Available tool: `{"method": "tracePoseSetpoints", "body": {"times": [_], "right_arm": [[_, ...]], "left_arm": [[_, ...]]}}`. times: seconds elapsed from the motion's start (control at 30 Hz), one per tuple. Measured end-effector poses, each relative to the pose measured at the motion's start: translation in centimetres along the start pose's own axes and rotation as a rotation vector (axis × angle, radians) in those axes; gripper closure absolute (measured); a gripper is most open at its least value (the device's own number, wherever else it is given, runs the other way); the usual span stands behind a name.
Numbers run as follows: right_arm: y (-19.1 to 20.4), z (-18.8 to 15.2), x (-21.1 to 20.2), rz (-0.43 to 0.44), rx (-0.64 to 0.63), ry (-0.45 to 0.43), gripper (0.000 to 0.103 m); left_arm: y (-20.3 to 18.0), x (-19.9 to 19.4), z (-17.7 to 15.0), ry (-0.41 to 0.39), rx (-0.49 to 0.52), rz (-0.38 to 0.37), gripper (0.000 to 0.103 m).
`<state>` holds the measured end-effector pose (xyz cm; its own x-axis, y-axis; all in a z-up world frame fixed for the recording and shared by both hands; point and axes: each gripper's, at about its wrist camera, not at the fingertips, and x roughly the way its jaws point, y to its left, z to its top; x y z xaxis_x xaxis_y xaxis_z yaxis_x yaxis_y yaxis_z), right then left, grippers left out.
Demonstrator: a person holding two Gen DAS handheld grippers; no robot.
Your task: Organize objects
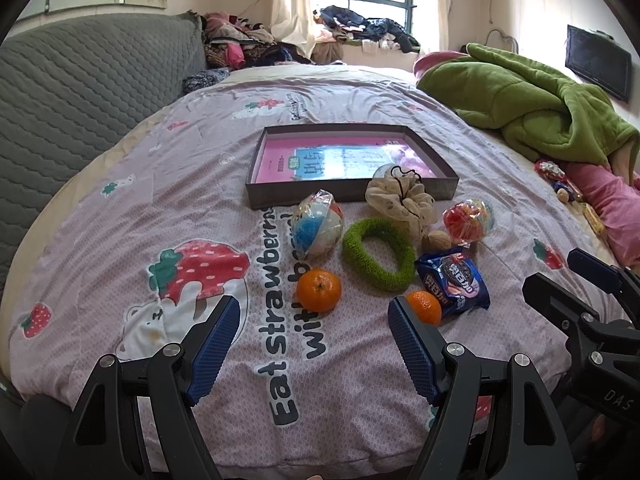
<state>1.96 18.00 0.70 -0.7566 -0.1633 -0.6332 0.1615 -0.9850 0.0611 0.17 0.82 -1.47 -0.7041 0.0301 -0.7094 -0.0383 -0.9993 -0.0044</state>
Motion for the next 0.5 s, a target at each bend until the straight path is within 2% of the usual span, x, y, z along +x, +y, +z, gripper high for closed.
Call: {"method": "tracePoseSetpoints", "body": {"times": [0.27, 0.5], "right_arm": [[0.0, -0.8, 1.0, 0.004, -0.017, 0.044, 0.022], [1.6, -1.4, 1.7, 0.029, -0.084, 0.062, 0.022]], "left_arm": [[0.2, 1.6, -0.7, 0.058, -0.001, 0.002, 0.025], [0.9, 2.4, -0.8, 0.077, -0.011, 0.009, 0.025]]}}
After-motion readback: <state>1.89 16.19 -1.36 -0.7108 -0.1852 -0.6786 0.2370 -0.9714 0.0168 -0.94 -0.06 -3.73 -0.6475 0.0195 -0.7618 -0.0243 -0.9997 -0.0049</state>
